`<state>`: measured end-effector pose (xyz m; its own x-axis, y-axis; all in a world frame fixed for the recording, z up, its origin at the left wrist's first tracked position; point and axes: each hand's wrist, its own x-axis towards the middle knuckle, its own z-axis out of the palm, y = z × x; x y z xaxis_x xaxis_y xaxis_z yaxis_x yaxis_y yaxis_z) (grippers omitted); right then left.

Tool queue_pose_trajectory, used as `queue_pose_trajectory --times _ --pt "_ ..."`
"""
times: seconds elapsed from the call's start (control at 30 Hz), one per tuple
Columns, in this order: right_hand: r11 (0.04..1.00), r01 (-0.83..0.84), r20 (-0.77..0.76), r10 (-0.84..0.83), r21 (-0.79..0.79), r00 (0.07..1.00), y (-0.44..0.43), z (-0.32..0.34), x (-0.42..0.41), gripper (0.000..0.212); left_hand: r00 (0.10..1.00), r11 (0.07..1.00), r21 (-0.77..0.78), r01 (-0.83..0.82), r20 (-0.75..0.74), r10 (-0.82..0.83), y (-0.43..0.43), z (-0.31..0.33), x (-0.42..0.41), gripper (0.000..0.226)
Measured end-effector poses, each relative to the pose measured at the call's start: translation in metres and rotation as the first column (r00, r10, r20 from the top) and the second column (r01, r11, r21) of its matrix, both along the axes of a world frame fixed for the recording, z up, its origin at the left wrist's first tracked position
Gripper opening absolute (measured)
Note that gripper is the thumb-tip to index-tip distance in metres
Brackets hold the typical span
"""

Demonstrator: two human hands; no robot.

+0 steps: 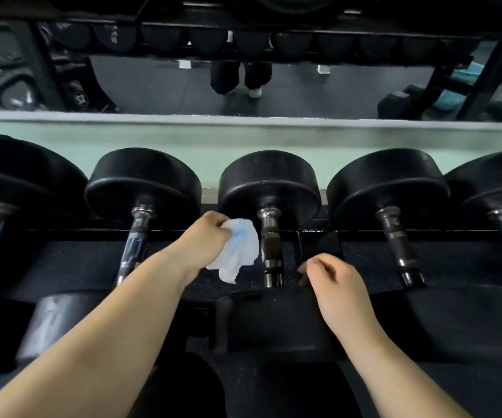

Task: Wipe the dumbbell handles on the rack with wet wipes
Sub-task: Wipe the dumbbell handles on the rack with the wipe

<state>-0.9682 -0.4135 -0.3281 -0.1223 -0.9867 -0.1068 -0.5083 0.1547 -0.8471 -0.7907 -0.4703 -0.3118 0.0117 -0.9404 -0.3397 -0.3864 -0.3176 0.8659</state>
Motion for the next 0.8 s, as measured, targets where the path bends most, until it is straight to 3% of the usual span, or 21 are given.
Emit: queue_pose_trajectory --times 0.1,0.17,0.27,0.33,0.4,0.43,0.57,0.67,0.8 --pt "0.994 -0.043 -0.174 0.025 -0.104 0.985 -0.003 0.01 0.005 0.01 0.999 0.992 -0.118 0.042 0.028 -0.039 0.021 0.022 0.025 0.022" --pt "0.977 -0.19 -0.268 0.159 -0.096 0.95 -0.009 0.023 0.017 0.036 0.999 0.982 -0.185 0.03 -0.036 -0.037 0.039 0.029 0.038 0.022" --pt "0.883 -0.469 -0.18 0.467 0.036 0.866 -0.018 0.044 0.054 0.066 0.993 0.952 -0.297 -0.073 -0.108 0.042 0.059 0.032 0.053 0.025" --pt "0.786 -0.613 -0.065 0.618 0.085 0.784 -0.021 0.05 0.082 0.053 0.992 0.921 -0.371 -0.116 -0.086 0.09 0.07 0.032 0.061 0.028" --pt "0.73 -0.68 -0.002 0.682 0.06 0.732 -0.023 0.049 0.104 0.02 0.991 0.897 -0.422 -0.132 -0.028 0.133 0.078 0.031 0.069 0.03" --pt "0.727 -0.686 0.004 0.686 0.036 0.728 -0.023 0.048 0.112 0.013 0.987 0.885 -0.443 -0.143 0.004 0.161 0.081 0.03 0.073 0.032" --pt "0.765 -0.643 -0.021 0.643 0.028 0.765 -0.031 0.043 0.126 0.022 0.949 0.821 -0.535 -0.2 0.103 0.298 0.093 0.019 0.098 0.026" --pt "0.863 -0.505 -0.091 0.506 0.035 0.858 -0.045 0.04 0.126 0.002 0.893 0.779 -0.598 -0.188 0.226 0.389 0.097 0.008 0.111 0.021" --pt "0.927 -0.373 -0.149 0.373 0.032 0.916 -0.064 0.032 0.138 0.011 0.897 0.788 -0.587 -0.188 0.225 0.382 0.092 -0.002 0.116 0.03"
